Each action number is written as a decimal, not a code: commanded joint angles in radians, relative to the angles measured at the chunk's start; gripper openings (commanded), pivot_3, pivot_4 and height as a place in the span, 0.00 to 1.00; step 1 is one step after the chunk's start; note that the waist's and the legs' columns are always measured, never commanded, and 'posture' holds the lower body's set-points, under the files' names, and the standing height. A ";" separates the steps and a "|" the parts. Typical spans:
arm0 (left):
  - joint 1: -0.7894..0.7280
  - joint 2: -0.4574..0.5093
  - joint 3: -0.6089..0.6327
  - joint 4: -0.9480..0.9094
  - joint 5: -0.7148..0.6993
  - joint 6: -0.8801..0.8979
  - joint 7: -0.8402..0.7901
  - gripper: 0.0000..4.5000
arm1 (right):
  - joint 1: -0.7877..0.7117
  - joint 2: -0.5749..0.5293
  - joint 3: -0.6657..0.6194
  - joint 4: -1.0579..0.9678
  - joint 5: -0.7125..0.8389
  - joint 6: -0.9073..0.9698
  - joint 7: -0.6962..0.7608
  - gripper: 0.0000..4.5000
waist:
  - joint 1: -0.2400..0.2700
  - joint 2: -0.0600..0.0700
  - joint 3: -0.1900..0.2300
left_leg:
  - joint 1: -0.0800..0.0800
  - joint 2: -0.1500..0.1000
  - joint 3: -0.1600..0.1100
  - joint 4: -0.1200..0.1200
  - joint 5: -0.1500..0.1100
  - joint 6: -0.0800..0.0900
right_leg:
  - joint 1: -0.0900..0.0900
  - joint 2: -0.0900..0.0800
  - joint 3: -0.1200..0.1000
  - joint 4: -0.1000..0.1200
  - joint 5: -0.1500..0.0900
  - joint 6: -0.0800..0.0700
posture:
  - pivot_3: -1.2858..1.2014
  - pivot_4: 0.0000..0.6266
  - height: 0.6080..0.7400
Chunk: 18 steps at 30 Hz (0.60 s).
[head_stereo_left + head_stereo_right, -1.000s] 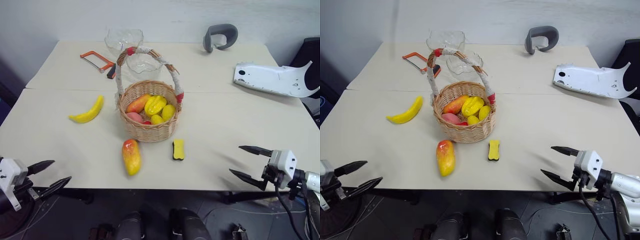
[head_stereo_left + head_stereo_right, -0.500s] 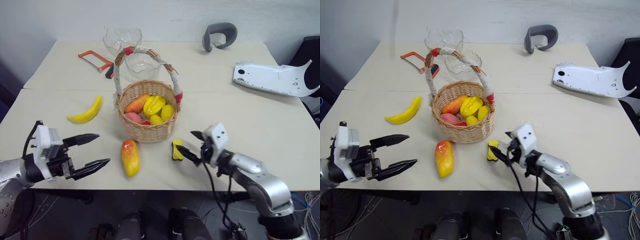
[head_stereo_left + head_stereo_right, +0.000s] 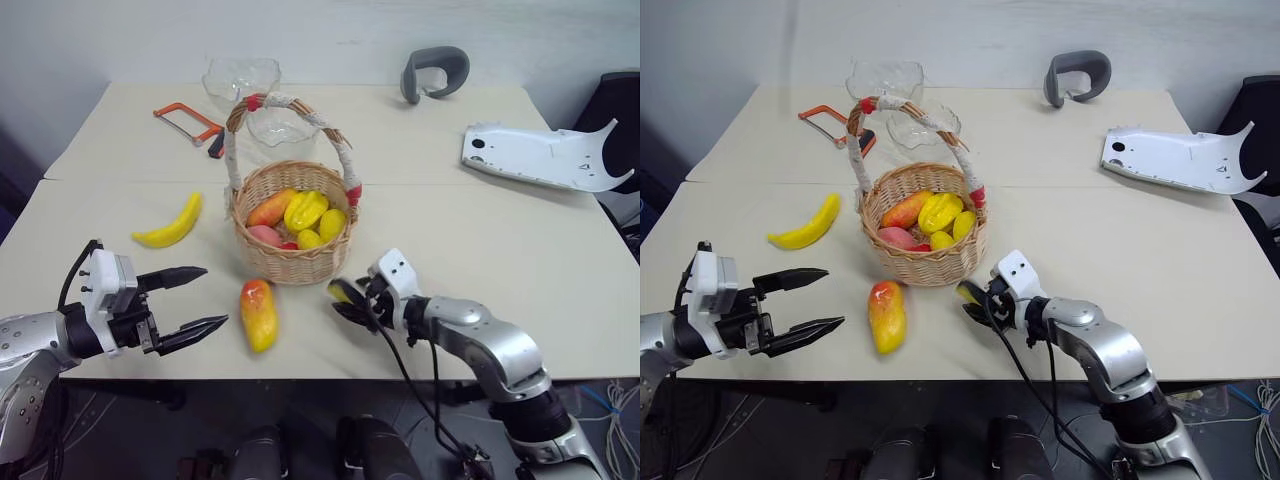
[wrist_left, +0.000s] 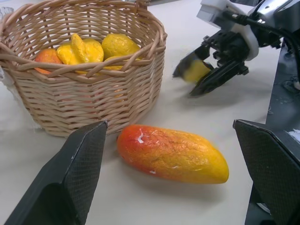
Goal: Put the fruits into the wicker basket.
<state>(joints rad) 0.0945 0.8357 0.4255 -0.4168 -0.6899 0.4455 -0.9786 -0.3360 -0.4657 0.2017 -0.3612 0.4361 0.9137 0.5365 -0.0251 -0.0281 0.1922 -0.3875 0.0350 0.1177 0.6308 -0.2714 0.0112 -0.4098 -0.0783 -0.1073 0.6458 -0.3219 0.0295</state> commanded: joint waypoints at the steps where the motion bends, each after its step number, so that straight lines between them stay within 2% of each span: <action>1: -0.016 -0.013 -0.025 -0.011 0.013 -0.025 -0.003 1.00 | 0.026 -0.014 -0.053 -0.033 0.079 0.012 0.076 0.58 | -0.001 0.000 0.000 | 0.000 0.000 0.000 0.000 0.000 0.000 | 0.000 0.000 0.000 0.000 0.000 0.000 | 0.52 0.24 1.00; 5: -0.028 -0.024 -0.046 -0.003 0.019 -0.037 -0.004 1.00 | 0.051 -0.054 -0.233 -0.043 0.171 -0.044 0.152 0.30 | -0.002 0.001 0.001 | 0.000 0.000 0.000 -0.001 0.000 0.000 | -0.001 0.000 0.000 0.000 0.000 0.000 | 0.52 0.24 1.00; 9: -0.034 -0.035 -0.053 0.008 0.022 -0.045 -0.007 1.00 | 0.100 -0.168 -0.381 -0.017 0.211 -0.083 0.239 0.30 | 0.001 0.001 0.001 | -0.001 0.000 0.000 0.000 0.000 0.000 | 0.000 0.000 0.000 0.000 0.000 0.000 | 0.52 0.24 1.00; 11: -0.035 -0.040 -0.055 0.014 0.026 -0.049 -0.010 1.00 | 0.122 -0.221 -0.403 -0.009 0.199 -0.136 0.296 0.30 | 0.003 0.001 0.001 | 0.000 0.000 0.000 0.000 0.000 0.001 | 0.000 0.000 0.000 0.000 0.000 0.000 | 0.52 0.24 1.00; 13: -0.036 -0.042 -0.057 0.025 0.029 -0.056 -0.016 1.00 | 0.114 -0.272 -0.364 -0.001 0.124 -0.251 0.350 0.30 | -0.001 0.001 0.001 | 0.000 0.000 0.000 0.000 0.000 0.001 | 0.000 0.000 0.000 0.000 0.000 0.000 | 0.52 0.24 1.00; 15: -0.039 -0.042 -0.058 0.035 0.031 -0.061 -0.021 1.00 | 0.102 -0.319 -0.293 0.010 0.052 -0.342 0.415 0.39 | -0.006 0.001 0.001 | 0.000 0.000 0.002 0.000 0.000 0.000 | -0.001 0.001 0.000 0.000 0.000 0.000 | 0.52 0.24 1.00; 16: -0.042 -0.041 -0.058 0.042 0.032 -0.065 -0.025 1.00 | 0.083 -0.308 -0.242 0.027 0.002 -0.398 0.414 0.43 | -0.006 0.001 0.001 | 0.001 0.000 0.002 0.000 0.000 0.000 | -0.001 0.001 0.000 0.000 0.000 0.000 | 0.52 0.24 1.00; 18: -0.045 -0.040 -0.058 0.049 0.034 -0.069 -0.029 1.00 | 0.057 -0.282 -0.184 0.055 -0.054 -0.465 0.406 0.57 | -0.004 0.001 0.000 | 0.001 0.001 0.002 0.000 0.000 0.000 | -0.001 0.002 0.000 0.000 0.000 0.000 | 0.52 0.24 1.00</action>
<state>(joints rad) 0.0513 0.7939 0.3557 -0.3714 -0.6605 0.3960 -0.9986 -0.2620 -0.7686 -0.0268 -0.3125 0.4285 0.5242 0.9382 -0.0292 -0.0274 0.1927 -0.3867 0.0360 0.1196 0.6304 -0.2710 0.0104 -0.4105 -0.0761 -0.1069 0.6461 -0.3218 0.0300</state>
